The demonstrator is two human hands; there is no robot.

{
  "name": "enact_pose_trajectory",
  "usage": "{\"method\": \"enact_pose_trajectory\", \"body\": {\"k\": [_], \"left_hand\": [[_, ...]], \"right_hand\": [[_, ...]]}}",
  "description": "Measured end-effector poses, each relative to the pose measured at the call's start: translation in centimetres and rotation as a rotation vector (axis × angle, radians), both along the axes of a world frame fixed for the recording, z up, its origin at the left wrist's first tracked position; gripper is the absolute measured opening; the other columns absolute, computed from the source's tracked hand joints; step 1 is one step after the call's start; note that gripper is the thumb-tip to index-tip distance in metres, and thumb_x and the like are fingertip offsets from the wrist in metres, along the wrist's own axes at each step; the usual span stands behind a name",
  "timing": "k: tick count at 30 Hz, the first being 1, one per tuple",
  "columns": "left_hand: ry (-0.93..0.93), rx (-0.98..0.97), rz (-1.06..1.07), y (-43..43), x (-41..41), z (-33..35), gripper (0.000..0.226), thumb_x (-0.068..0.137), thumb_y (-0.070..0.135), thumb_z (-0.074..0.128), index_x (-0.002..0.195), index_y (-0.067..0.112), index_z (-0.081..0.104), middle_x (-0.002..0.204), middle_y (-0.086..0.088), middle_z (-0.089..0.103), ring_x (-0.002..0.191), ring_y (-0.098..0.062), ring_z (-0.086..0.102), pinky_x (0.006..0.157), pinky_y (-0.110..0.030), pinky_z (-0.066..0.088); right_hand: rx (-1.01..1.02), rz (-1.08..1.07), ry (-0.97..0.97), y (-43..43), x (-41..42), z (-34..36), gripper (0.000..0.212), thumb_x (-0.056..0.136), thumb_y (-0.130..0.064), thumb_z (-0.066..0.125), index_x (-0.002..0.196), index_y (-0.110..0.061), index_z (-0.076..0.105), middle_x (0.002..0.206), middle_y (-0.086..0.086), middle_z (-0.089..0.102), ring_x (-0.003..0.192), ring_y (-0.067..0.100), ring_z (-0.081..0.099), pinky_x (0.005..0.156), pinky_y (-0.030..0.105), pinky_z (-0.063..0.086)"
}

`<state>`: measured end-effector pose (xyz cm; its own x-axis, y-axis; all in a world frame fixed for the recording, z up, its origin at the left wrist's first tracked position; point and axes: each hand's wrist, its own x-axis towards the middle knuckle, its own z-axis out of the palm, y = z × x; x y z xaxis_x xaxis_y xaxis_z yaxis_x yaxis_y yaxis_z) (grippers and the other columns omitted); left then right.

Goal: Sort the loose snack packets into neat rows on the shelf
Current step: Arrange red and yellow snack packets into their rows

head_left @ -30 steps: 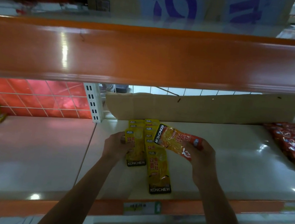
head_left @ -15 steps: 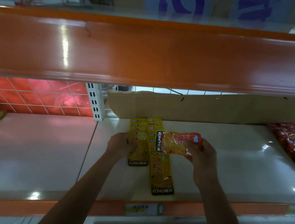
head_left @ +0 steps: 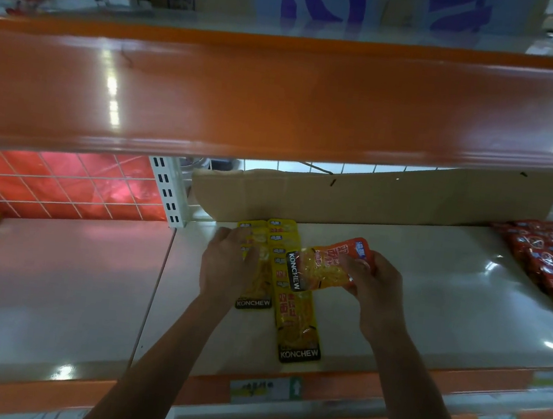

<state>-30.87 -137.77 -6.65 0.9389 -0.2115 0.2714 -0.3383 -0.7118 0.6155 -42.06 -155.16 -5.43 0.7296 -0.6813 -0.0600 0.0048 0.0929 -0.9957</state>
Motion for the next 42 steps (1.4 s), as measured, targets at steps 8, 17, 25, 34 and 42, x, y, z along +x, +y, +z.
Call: {"method": "enact_pose_trajectory", "body": {"k": [8,17,25,34,42], "left_hand": [[0.338,-0.201,-0.503,-5.3,-4.2,2.7,0.023,0.09,0.031,0.063,0.109,0.021,0.069,0.093,0.011,0.07,0.083,0.002,0.064,0.068,-0.011,0.047],[0.461,-0.245,-0.489,-15.0,-7.0,1.5,0.022,0.082,0.036,0.07,0.091,0.016,0.071,0.088,0.002,0.073,0.082,-0.014,0.07,0.08,-0.043,0.057],[0.76,-0.447,-0.319,-28.0,-12.4,0.0,0.005,0.084,0.012,0.071,0.085,0.011,0.066,0.092,-0.008,0.072,0.079,-0.017,0.072,0.072,-0.031,0.06],[0.617,-0.357,-0.255,-38.9,-18.1,-1.5,0.012,0.073,0.024,0.079,0.071,0.022,0.067,0.07,0.0,0.07,0.059,-0.013,0.062,0.067,-0.032,0.055],[0.545,-0.238,-0.32,-44.3,-20.8,-2.8,0.021,0.069,0.031,0.083,0.083,0.019,0.072,0.083,0.007,0.072,0.079,-0.007,0.065,0.076,-0.026,0.053]], "right_hand": [[-0.058,-0.019,0.008,-1.2,-0.5,1.3,0.006,0.082,-0.012,0.071,0.077,-0.011,0.066,0.084,0.024,0.067,0.076,0.028,0.063,0.076,0.052,0.055],[-0.127,-0.023,0.093,-9.8,-2.7,0.2,0.013,0.089,-0.025,0.064,0.094,-0.013,0.066,0.086,0.003,0.069,0.08,0.017,0.067,0.08,0.039,0.057],[-0.642,-0.064,0.335,-23.0,-8.5,-0.3,0.034,0.096,-0.033,0.052,0.123,-0.015,0.06,0.119,0.002,0.065,0.102,0.011,0.059,0.072,0.014,0.039],[-0.875,-0.161,0.4,-33.4,-13.7,-0.1,0.022,0.093,-0.016,0.054,0.109,-0.015,0.069,0.099,0.008,0.07,0.09,0.026,0.063,0.066,0.025,0.034],[-0.917,-0.204,0.403,-38.2,-16.6,-2.2,0.017,0.089,-0.007,0.057,0.1,-0.009,0.07,0.087,0.011,0.07,0.079,0.03,0.063,0.068,0.038,0.051]]}}
